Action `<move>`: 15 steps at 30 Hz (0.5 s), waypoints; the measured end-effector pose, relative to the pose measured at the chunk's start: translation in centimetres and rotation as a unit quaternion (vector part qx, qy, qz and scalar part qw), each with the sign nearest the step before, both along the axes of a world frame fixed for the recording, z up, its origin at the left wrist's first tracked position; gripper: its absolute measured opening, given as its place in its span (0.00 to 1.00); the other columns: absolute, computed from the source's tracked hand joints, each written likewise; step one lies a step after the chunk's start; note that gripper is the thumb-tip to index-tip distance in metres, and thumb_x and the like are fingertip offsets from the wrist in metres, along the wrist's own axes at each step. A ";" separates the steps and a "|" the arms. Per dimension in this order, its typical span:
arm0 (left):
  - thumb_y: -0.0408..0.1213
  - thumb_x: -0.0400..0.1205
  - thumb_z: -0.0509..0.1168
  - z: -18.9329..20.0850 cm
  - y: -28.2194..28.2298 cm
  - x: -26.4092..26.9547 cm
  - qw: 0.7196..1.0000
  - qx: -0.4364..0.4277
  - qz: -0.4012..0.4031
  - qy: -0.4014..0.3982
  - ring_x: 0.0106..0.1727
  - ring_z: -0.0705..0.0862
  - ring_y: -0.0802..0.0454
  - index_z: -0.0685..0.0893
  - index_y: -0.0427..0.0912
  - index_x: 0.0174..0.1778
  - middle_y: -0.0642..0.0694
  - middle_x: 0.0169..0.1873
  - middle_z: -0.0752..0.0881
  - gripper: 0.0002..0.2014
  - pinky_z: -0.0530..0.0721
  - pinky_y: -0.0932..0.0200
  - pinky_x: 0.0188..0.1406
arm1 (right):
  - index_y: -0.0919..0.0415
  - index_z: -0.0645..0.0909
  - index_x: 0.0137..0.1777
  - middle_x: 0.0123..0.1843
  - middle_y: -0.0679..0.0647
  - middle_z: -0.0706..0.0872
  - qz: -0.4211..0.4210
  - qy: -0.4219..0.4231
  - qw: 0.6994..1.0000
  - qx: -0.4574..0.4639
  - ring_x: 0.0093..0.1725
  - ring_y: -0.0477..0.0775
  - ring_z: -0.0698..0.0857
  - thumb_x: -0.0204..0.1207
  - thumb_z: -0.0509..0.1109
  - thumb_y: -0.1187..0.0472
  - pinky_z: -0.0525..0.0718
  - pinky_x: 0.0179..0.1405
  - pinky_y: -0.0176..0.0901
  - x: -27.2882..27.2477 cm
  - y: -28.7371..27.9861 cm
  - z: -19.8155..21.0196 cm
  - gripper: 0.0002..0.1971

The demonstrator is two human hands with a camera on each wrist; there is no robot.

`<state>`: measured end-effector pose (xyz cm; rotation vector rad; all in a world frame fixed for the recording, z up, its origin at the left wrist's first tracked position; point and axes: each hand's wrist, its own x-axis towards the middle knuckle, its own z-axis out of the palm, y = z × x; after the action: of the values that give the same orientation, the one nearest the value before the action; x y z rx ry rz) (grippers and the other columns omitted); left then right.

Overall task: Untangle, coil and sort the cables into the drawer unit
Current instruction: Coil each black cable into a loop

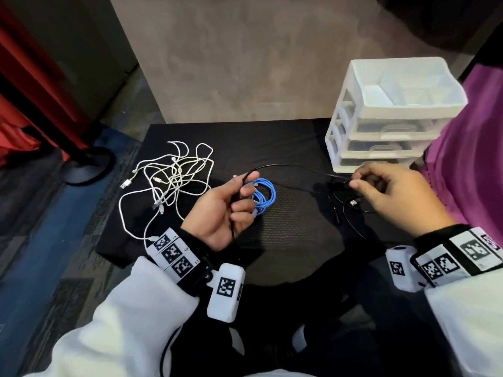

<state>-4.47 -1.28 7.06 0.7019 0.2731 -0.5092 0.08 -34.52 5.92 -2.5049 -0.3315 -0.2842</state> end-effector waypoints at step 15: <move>0.38 0.92 0.55 -0.2 -1.3 -1.1 0.940 0.312 -0.024 -0.136 0.23 0.56 0.61 0.85 0.43 0.60 0.52 0.27 0.63 0.13 0.53 0.70 0.15 | 0.42 0.71 0.84 0.83 0.47 0.74 0.024 -0.020 0.992 -0.119 0.80 0.62 0.69 0.78 0.71 0.32 0.69 0.77 0.68 -1.9 2.0 1.4 0.35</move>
<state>-5.61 -2.62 6.89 1.3885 0.1538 -0.3620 -1.78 -32.53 7.31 -2.7230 -0.4658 -0.2909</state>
